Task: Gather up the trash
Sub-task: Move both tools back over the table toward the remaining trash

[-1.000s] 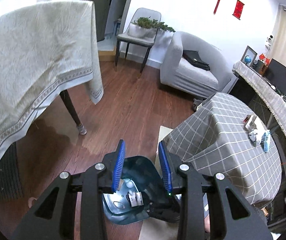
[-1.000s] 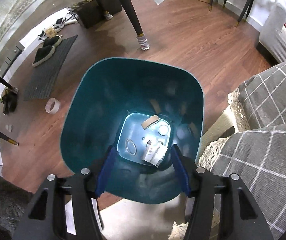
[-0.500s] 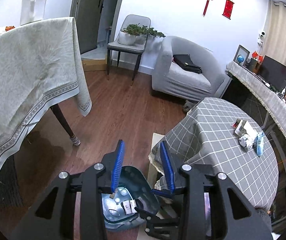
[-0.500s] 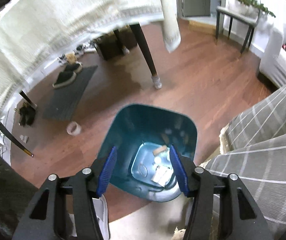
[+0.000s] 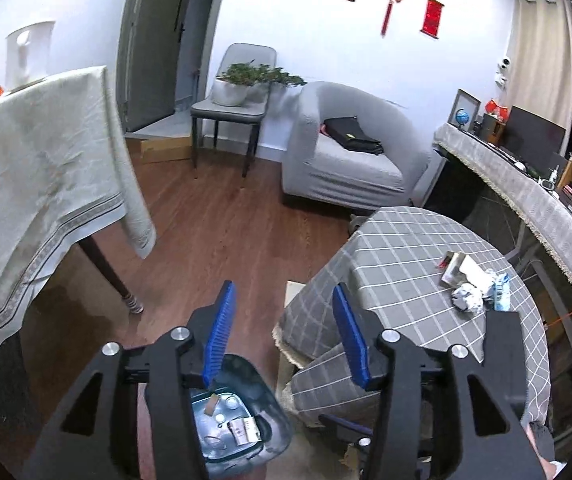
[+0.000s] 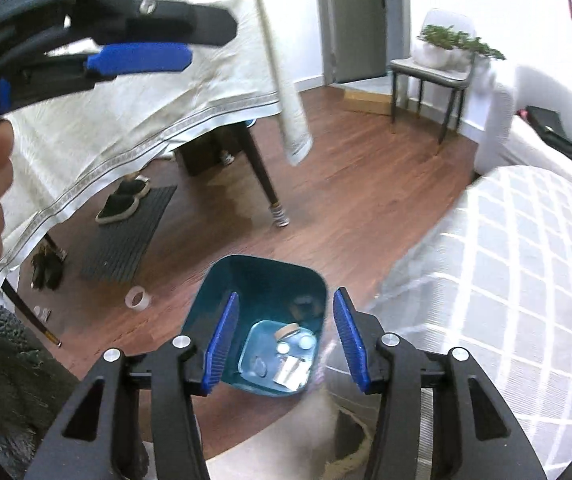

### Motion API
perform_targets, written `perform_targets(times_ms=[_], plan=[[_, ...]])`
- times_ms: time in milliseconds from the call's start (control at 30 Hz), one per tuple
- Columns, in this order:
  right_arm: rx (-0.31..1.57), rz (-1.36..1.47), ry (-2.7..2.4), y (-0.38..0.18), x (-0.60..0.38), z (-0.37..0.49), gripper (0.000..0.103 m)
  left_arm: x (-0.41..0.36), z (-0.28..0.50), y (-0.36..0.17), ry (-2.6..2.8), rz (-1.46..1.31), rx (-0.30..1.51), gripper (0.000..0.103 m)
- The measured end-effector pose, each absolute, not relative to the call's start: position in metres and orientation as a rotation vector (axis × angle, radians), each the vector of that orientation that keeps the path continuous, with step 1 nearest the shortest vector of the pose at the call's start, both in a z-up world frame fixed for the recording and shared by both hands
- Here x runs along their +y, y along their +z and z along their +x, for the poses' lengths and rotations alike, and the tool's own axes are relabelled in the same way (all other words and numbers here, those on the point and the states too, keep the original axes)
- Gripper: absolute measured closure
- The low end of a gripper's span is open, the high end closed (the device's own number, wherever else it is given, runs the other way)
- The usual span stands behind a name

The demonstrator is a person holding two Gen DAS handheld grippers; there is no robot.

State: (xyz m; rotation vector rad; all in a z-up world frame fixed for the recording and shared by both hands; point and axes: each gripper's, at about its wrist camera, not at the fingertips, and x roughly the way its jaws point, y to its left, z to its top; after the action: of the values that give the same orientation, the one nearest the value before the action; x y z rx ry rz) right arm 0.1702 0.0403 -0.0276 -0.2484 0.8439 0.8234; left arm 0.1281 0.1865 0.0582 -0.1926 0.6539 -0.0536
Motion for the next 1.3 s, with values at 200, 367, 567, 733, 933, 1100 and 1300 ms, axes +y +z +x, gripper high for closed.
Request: perform_targets(times_ms=[200,367,567,733,933,1100,1300], plan=[[0.831,-0.22,0.745,-0.017,-0.007,0.178,0.053,0.144,0.143,0.06,-0.117,-0.155,0.654,0.045],[0.824,-0.186,0.67,-0.01,-0.05,0.184,0.053,0.108,0.153,0.057,-0.18,-0.115,0.661,0.042],[0.806,-0.151,0.604,-0.001,-0.092,0.187,0.053,0.073,0.165,0.049,-0.223,-0.081,0.661,0.035],[0.783,-0.167,0.548,0.004,-0.119,0.188,0.04,0.052,0.168,0.046,-0.302,-0.088,0.643,0.025],[0.777,-0.129,0.444,0.004,-0.17,0.196,0.033,0.021,0.179,0.034,-0.339,-0.055,0.654,0.023],[0.785,-0.098,0.39,0.001,-0.204,0.202,0.028,-0.004,0.197,0.018,-0.386,-0.046,0.689,0.023],[0.799,-0.036,0.373,-0.004,-0.236,0.208,0.024,-0.03,0.207,0.003,-0.426,-0.018,0.722,0.023]])
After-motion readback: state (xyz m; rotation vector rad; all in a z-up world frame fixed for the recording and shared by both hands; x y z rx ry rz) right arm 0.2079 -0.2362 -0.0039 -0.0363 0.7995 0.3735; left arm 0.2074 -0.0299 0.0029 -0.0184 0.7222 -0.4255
